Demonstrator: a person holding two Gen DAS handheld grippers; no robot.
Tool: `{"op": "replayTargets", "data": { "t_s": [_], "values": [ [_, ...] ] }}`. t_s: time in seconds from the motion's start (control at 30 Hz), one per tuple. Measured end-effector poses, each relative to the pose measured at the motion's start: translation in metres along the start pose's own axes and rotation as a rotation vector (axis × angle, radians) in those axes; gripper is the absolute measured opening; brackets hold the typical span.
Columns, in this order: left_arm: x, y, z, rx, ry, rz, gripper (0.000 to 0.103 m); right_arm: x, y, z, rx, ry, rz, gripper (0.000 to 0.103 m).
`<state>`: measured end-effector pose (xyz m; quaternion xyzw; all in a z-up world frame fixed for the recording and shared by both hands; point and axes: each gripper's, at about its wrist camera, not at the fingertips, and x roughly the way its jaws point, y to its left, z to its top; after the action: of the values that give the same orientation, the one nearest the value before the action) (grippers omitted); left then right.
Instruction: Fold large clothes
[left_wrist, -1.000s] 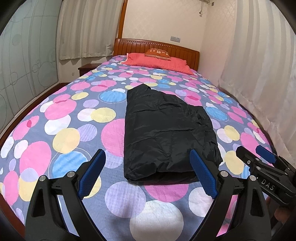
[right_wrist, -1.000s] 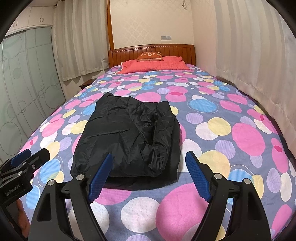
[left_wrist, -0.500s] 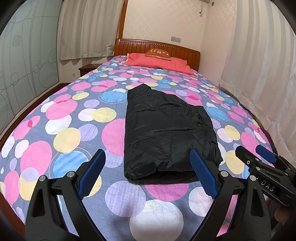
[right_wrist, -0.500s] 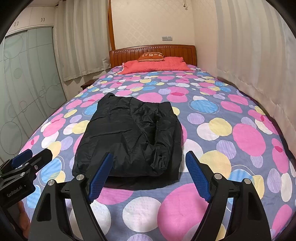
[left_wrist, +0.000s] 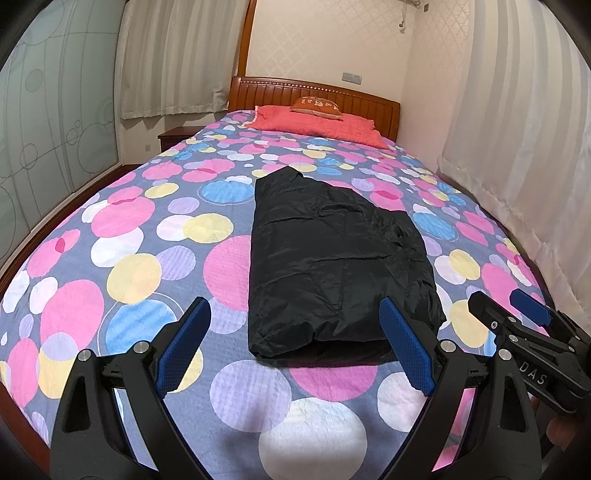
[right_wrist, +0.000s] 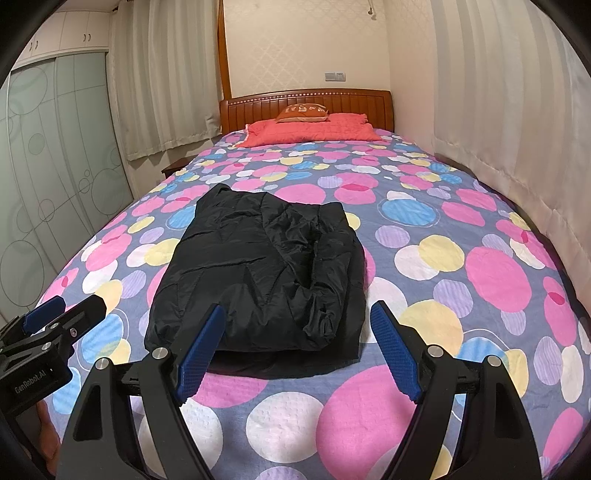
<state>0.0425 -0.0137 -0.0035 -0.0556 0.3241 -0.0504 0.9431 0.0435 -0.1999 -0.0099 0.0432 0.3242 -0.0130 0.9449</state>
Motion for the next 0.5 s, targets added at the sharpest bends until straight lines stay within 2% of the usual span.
{"op": "replayTargets", "data": {
  "t_s": [0.5],
  "values": [
    [0.0008, 0.0012, 0.0025, -0.003, -0.005, 0.018, 0.092, -0.0005, 0.0024, -0.0001, -0.001, 0.0, -0.001, 0.08]
  ]
}}
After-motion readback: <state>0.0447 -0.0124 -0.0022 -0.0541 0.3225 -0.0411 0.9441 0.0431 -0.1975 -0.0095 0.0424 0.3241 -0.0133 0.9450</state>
